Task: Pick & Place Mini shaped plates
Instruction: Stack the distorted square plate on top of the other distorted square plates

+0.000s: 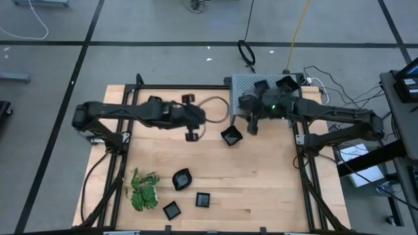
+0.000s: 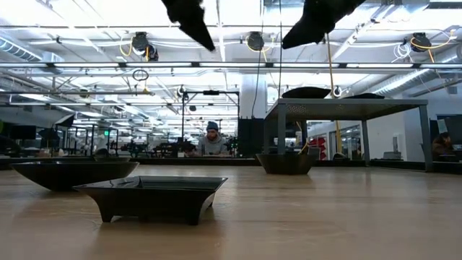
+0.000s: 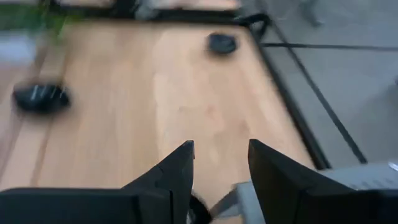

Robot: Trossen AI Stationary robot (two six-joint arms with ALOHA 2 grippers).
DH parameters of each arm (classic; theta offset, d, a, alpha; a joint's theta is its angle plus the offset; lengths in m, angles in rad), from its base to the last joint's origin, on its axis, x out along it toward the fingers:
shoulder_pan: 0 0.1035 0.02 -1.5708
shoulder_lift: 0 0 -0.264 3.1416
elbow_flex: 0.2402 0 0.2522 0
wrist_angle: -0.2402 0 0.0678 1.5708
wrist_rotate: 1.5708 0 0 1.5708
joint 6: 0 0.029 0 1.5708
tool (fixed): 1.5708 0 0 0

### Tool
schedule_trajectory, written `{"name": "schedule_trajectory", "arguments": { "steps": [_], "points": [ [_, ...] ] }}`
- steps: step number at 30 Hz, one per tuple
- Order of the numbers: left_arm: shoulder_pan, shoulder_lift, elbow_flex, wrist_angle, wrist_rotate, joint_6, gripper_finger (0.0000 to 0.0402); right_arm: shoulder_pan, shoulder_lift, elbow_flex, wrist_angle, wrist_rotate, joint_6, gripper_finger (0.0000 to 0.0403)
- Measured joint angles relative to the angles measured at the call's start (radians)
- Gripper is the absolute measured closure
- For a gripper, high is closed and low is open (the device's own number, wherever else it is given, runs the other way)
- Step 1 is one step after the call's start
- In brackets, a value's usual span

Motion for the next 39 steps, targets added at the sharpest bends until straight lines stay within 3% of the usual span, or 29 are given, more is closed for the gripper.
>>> {"name": "schedule_trajectory", "arguments": {
  "steps": [6,11,19,28,39],
  "points": [
    [0.007,-0.134,0.000,-0.025,-0.003,-0.058,0.0286,0.099,0.101,0.000,-0.074,-0.027,-0.195,0.0264],
    [0.002,-0.217,0.000,-0.053,0.001,-0.131,0.0286,0.159,0.220,0.000,-0.116,-0.101,-0.246,0.0264],
    [-0.011,-0.298,-0.002,-0.143,0.010,-0.226,0.0286,0.208,0.412,0.000,-0.116,-0.095,-0.348,0.0264],
    [-0.012,-0.325,-0.002,-0.168,0.013,-0.237,0.0286,0.207,0.536,0.000,-0.119,0.047,-0.430,0.0264],
    [-0.012,-0.325,-0.002,-0.162,0.012,-0.275,0.0286,0.207,0.603,0.000,-0.114,0.062,-0.445,0.0275]
  ]
}}
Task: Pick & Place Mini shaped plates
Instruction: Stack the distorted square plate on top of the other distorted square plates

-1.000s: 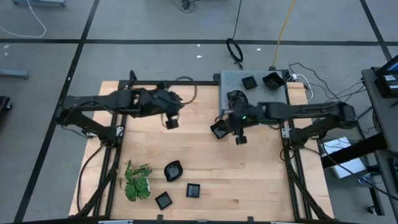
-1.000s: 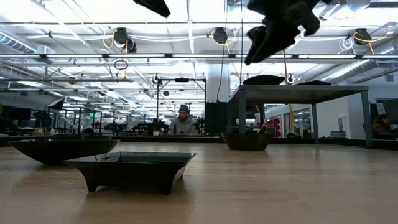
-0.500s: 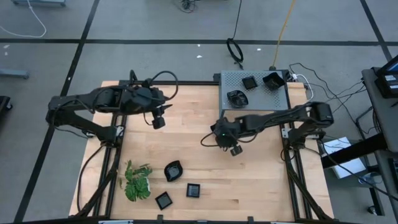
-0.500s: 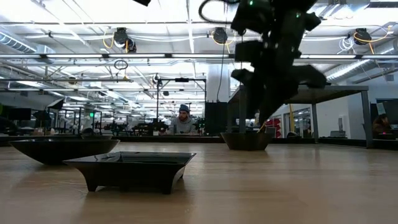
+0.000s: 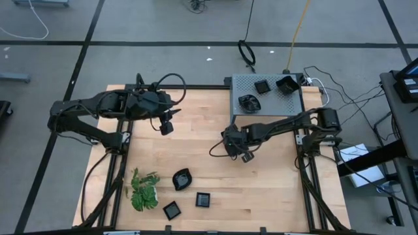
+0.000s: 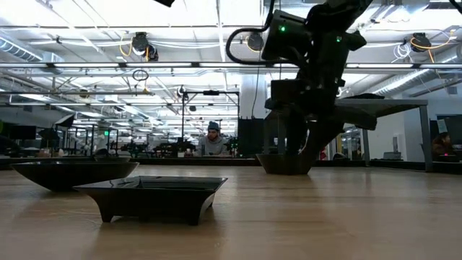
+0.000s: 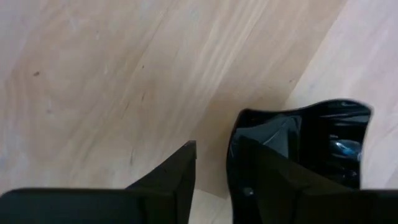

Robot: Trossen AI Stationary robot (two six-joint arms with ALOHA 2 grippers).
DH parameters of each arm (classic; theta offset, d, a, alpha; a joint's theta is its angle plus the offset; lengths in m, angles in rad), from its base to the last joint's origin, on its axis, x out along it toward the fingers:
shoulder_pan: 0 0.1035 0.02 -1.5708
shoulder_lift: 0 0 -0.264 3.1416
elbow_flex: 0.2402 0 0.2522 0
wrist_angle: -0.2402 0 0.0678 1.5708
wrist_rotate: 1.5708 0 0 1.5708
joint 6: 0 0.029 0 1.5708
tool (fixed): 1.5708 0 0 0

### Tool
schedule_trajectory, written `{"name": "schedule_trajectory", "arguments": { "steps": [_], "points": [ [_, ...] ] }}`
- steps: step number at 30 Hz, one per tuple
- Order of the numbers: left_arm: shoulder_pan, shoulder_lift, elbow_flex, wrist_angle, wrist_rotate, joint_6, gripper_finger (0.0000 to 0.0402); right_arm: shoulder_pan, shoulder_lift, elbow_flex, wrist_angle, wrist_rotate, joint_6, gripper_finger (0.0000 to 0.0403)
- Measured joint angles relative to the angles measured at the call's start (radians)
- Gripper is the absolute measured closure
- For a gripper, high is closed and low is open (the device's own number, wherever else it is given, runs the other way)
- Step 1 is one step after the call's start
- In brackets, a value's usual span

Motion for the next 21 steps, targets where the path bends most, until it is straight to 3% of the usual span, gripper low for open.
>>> {"name": "schedule_trajectory", "arguments": {
  "steps": [4,10,17,21],
  "points": [
    [0.000,0.000,0.000,0.020,0.000,-0.002,0.0286,0.000,0.003,0.000,-0.001,0.000,0.032,0.0309],
    [0.000,0.000,0.000,0.030,-0.003,-0.003,0.0286,0.000,0.003,0.000,-0.001,-0.005,0.052,0.0394],
    [0.000,0.000,0.000,0.030,-0.004,-0.002,0.0286,0.019,-0.096,0.000,-0.002,-0.012,0.040,0.0401],
    [0.004,0.000,0.000,0.029,-0.007,0.028,0.0286,0.027,-0.222,0.000,0.018,-0.095,0.015,0.0402]
  ]
}}
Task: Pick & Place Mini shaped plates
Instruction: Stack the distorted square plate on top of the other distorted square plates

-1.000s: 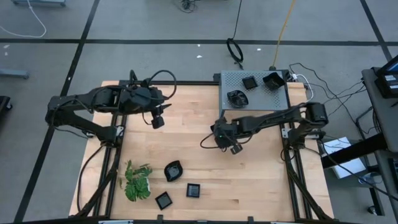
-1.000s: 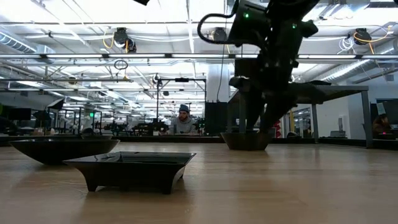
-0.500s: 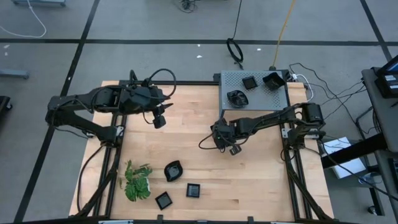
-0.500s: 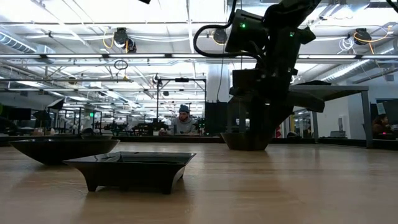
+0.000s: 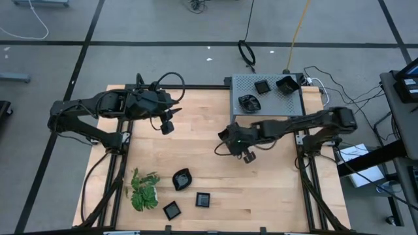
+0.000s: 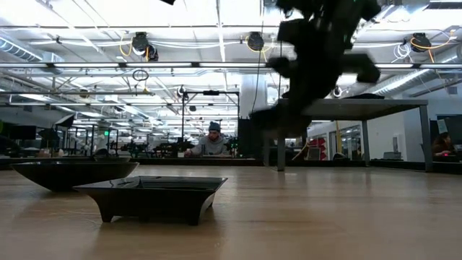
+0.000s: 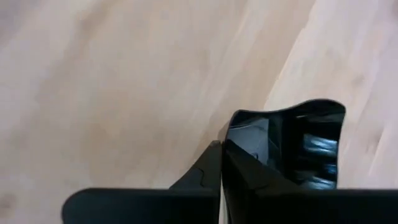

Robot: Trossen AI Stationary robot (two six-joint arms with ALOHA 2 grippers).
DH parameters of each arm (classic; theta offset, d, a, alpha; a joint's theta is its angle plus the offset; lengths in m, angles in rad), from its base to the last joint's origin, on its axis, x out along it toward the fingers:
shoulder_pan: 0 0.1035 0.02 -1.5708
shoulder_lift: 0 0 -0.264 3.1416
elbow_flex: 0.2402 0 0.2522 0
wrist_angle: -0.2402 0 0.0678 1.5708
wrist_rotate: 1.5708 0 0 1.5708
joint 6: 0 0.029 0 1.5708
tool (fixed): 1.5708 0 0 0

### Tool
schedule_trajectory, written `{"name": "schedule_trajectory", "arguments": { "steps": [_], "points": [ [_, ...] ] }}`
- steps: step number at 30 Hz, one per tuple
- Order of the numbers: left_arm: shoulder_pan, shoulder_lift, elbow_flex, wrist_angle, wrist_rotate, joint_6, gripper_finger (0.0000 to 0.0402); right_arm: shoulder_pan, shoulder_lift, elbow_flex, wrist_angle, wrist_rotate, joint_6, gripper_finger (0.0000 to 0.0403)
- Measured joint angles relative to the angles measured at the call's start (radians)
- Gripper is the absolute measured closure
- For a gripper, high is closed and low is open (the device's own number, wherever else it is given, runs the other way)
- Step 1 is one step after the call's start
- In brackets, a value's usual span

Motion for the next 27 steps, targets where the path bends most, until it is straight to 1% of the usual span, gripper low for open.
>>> {"name": "schedule_trajectory", "arguments": {
  "steps": [2,6,8,10,12,13,15,19,22,23,24,27],
  "points": [
    [0.001,0.000,0.000,0.000,-0.002,0.002,0.0286,-0.001,-0.068,-0.001,0.012,-0.056,0.027,0.0402],
    [0.001,0.000,0.000,0.000,-0.024,0.005,0.0286,-0.001,-0.205,-0.001,0.115,-0.149,0.130,0.0402],
    [0.001,0.000,0.000,0.000,-0.032,0.006,0.0286,-0.001,-0.265,-0.001,0.180,-0.159,0.173,0.0402],
    [0.001,0.000,0.000,0.000,-0.034,0.006,0.0286,0.000,-0.321,-0.001,0.235,-0.139,0.201,0.0403],
    [0.001,0.000,0.000,-0.001,-0.044,0.006,0.0286,-0.002,-0.374,0.000,0.291,-0.075,0.226,0.0403],
    [0.001,0.000,0.000,-0.001,-0.049,0.005,0.0286,-0.005,-0.397,0.000,0.306,-0.024,0.235,0.0403],
    [0.001,0.000,0.000,0.000,-0.053,0.006,0.0286,-0.013,-0.440,0.000,0.320,0.114,0.259,0.0403],
    [0.001,0.000,0.000,0.002,-0.089,0.005,0.0286,-0.065,-0.515,0.000,0.221,0.418,0.311,0.0403],
    [0.001,0.000,0.000,0.004,-0.109,-0.008,0.0286,-0.143,-0.562,0.000,0.095,0.604,0.394,0.0403],
    [0.001,0.000,0.000,0.004,-0.112,-0.009,0.0286,-0.177,-0.576,0.000,0.060,0.651,0.447,0.0403],
    [0.001,0.000,0.000,0.005,-0.115,-0.009,0.0286,-0.215,-0.590,0.000,0.021,0.677,0.503,0.0403],
    [0.001,0.000,0.000,0.016,-0.129,-0.009,0.0286,-0.340,-0.631,0.000,-0.070,0.689,0.656,0.0403]
  ]
}}
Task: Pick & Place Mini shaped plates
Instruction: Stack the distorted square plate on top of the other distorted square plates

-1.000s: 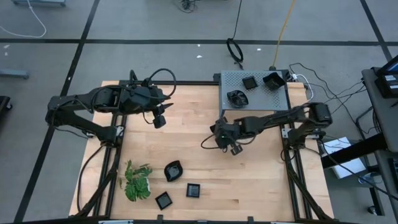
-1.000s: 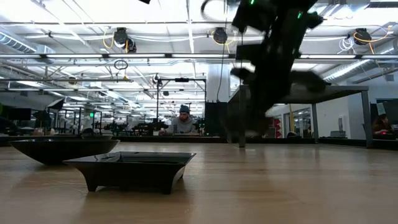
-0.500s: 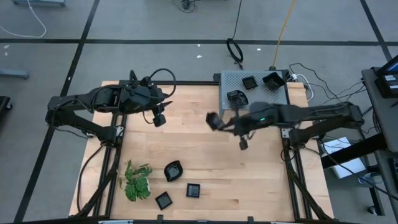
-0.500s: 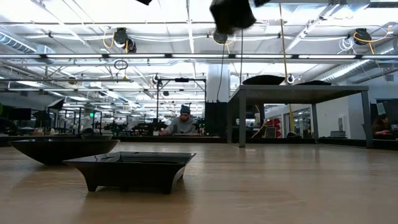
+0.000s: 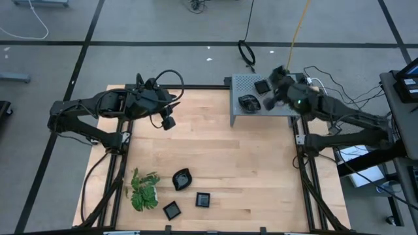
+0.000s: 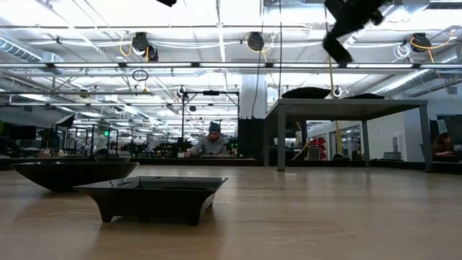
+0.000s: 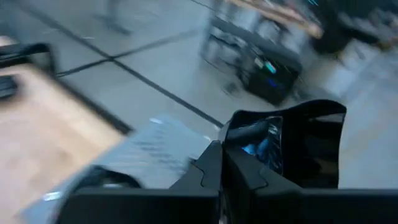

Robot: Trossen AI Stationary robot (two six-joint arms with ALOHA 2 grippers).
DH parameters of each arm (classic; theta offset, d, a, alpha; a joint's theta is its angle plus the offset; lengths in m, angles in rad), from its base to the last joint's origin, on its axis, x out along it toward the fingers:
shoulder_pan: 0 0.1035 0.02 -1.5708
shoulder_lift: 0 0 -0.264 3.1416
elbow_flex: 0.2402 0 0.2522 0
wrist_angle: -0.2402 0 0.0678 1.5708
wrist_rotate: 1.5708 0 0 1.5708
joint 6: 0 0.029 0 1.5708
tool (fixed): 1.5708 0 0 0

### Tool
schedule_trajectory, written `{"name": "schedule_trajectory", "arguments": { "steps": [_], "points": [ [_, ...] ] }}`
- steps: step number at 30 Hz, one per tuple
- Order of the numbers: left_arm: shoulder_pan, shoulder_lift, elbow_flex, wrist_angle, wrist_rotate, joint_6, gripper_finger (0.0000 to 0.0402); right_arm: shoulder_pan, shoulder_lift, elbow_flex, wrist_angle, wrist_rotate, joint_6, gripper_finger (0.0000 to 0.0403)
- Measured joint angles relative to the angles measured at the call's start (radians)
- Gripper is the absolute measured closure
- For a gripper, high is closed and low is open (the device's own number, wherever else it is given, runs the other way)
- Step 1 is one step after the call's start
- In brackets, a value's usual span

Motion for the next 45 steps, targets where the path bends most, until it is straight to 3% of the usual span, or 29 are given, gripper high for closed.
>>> {"name": "schedule_trajectory", "arguments": {
  "steps": [2,10,16,45],
  "points": [
    [0.000,0.000,0.000,0.030,-0.001,0.000,0.0286,-0.073,-0.016,0.000,-0.046,-0.005,0.043,0.0403],
    [0.000,0.000,0.000,0.194,-0.002,0.005,0.0286,-0.327,0.010,0.000,-0.176,-0.197,0.163,0.0403],
    [0.000,0.000,0.000,0.265,-0.002,0.005,0.0286,-0.433,0.063,0.000,-0.188,-0.237,0.127,0.0403],
    [0.000,0.000,0.000,0.279,-0.034,0.007,0.0286,-0.478,0.119,0.000,-0.222,-0.290,0.080,0.0398]
  ]
}}
